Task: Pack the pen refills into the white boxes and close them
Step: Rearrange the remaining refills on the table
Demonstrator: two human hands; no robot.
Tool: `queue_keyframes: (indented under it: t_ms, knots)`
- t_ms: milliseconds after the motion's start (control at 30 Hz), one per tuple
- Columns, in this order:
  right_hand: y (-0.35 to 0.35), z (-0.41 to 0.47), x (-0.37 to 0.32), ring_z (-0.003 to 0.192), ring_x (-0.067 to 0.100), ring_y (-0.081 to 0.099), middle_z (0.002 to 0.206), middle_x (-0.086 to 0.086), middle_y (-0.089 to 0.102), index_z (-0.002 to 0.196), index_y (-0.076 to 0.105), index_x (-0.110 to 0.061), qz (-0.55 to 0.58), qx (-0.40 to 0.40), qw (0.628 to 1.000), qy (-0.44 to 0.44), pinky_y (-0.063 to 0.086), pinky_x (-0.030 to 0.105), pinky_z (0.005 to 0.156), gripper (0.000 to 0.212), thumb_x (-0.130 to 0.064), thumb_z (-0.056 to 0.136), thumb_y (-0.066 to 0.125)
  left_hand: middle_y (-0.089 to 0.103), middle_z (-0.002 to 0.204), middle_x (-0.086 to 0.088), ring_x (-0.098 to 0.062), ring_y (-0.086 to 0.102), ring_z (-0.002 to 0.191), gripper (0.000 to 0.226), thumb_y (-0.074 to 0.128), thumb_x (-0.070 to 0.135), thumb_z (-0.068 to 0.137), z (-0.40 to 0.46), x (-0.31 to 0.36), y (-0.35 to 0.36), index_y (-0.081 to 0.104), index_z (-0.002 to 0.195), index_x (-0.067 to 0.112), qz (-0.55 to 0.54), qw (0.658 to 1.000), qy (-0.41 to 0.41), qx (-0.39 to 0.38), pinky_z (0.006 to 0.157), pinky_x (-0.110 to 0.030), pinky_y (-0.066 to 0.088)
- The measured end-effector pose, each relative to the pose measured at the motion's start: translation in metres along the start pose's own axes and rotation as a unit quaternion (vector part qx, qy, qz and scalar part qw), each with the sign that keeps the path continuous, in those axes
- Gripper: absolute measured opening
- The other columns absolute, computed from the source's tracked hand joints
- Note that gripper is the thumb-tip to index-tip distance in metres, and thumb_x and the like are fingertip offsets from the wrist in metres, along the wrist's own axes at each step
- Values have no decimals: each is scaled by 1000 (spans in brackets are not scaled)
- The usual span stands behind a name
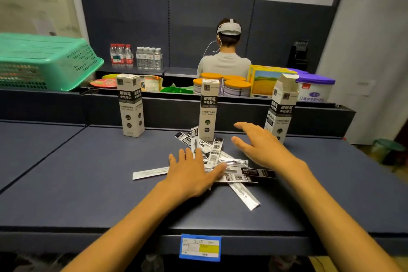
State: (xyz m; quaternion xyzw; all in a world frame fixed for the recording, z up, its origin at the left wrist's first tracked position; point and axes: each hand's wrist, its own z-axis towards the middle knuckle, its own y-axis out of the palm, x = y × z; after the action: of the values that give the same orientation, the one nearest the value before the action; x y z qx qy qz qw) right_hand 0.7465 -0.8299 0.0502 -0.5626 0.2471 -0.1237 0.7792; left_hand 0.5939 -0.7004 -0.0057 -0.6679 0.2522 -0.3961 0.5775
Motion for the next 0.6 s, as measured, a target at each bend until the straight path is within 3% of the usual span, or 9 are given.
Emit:
queue_keyframes:
  t_ms: [100,300,433,600]
  knots:
    - [-4,-4,9,139,19,36,154,-4,37,149,31,-29,-4,-8,1000,19,32,39,111,55,-51,99,42,10,161,-12,-28,6,148,102,17,84,80,-1,3,-7,7,155,17,-27,999,32,13,119,-54,5]
    - [-15,-19,37,140,23,35,154,-1,37,147,33,-31,-1,-5,998,58,34,43,111,55,-52,98,45,26,156,-3,-22,26,142,80,53,57,89,11,27,-35,20,151,18,-88,979,133,129,112,-39,29]
    - [-23,-33,65,136,23,41,150,-2,43,142,39,-33,-4,-18,997,74,41,43,107,50,-53,97,46,34,153,-2,-19,37,137,80,60,51,88,43,63,-37,21,151,22,-137,965,193,115,108,-37,37]
    - [-35,-43,105,121,14,54,139,-7,54,137,48,-31,-9,-40,995,87,49,35,98,45,-52,97,46,47,143,-5,-22,47,130,88,73,49,78,88,114,-29,29,147,20,-225,953,173,109,103,-39,44]
